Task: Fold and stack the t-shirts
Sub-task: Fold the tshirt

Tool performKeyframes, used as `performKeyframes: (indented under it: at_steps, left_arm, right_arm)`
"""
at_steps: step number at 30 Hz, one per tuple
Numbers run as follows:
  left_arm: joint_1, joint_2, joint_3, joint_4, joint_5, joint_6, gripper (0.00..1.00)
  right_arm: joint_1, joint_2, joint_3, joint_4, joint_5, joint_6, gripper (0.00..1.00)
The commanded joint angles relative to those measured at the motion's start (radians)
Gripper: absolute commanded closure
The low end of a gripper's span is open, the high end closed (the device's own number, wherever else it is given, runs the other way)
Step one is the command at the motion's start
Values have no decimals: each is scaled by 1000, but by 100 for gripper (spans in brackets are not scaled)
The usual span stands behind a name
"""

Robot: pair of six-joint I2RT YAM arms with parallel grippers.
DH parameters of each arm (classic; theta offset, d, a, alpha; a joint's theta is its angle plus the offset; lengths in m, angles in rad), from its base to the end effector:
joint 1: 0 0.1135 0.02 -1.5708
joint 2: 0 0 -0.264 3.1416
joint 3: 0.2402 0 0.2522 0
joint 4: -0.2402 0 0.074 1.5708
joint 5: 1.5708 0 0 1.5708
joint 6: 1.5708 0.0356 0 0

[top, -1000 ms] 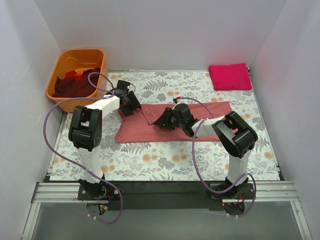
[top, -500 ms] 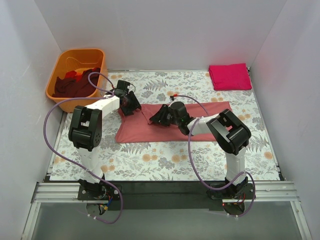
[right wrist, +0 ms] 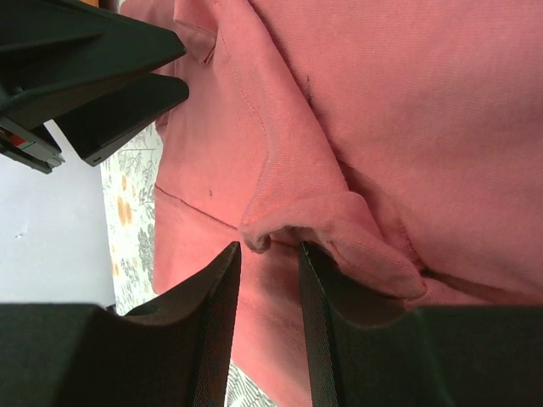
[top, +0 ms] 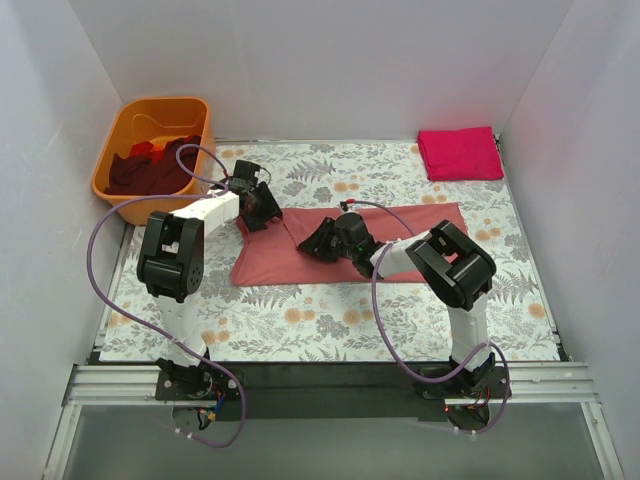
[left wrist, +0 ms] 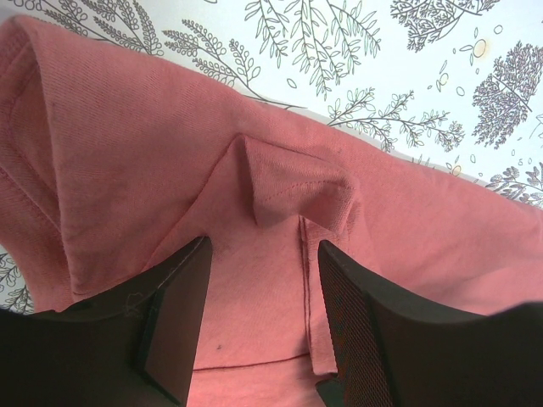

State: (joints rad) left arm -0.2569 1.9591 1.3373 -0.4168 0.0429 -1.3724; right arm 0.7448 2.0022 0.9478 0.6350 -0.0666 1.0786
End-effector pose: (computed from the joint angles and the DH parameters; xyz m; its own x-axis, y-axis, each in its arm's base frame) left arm 0.3958 -0.1056 0.1695 -0.4338 -0.8988 -0.0638 -0.7629 0.4040 -0.5048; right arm 0.2951 0.2753 0.1253 -0.7769 0.4798 -0.4077 -0.0769 0.5705 0.8177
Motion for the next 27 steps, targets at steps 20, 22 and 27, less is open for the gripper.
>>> performKeyframes:
  at_steps: [20, 22, 27]
  left_arm:
    - [5, -25, 45, 18, 5, -8, 49]
    - [5, -20, 49, 21, 2, -11, 49]
    - [5, 4, 69, 23, 8, -25, 54]
  right_arm:
    - [27, 29, 57, 34, 108, 32, 99]
    - [25, 21, 48, 35, 110, 27, 99]
    - [24, 27, 52, 35, 91, 29, 99]
